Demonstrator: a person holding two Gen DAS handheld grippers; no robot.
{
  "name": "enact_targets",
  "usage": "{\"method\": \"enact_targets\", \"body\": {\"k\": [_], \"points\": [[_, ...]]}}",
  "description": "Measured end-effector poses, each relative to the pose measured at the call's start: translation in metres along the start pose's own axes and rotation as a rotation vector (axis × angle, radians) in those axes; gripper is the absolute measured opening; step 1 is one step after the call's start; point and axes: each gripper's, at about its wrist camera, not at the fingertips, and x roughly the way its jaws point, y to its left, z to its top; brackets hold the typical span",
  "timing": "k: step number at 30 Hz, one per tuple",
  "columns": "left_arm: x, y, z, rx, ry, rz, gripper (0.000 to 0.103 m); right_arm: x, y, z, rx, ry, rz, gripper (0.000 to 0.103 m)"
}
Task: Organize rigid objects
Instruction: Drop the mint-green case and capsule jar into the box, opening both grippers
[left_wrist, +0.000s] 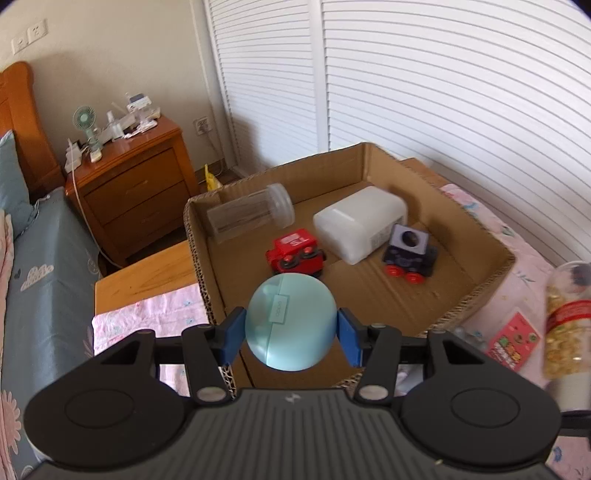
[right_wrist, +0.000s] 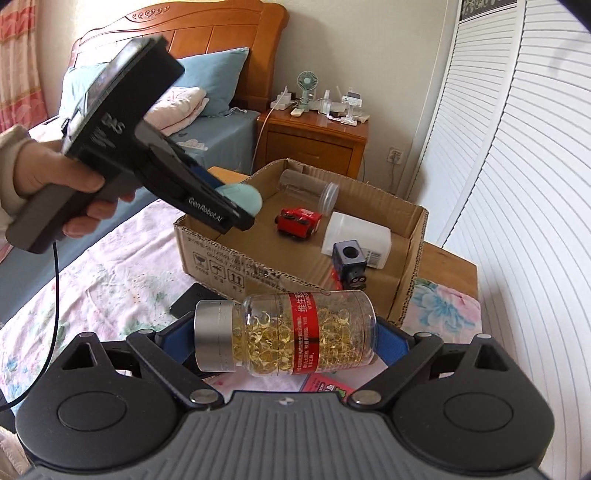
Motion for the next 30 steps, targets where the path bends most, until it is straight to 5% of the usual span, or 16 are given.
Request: {"method": "enact_targets", "body": {"k": [2,4,8,10,30], "points": [[0.002,0.003,-0.002,-0.008,-0.007,0.002,0.058,0.001,-0.001,0.001,0.001,0.002,-0.005,0.098],[0.000,0.006,-0.003,-0.012,-0.016,0.018,0.076,0.002,-0.002,0.001,0.003,0.005,-0.008,0.098],[-0.014,0.008,-0.008,-0.012,-0.042,0.028,0.082,0.003,-0.002,0.004,0.013,0.006,-0.012,0.098],[-0.025,0.009,-0.013,-0.017,-0.063,0.022,0.095,0.003,-0.002,0.006,0.016,0.006,-0.013,0.098],[-0.099,-0.016,-0.116,0.006,-0.070,-0.018,0.099,0.036,-0.003,0.060,0.169,0.045,-0.071,0.098]]}}
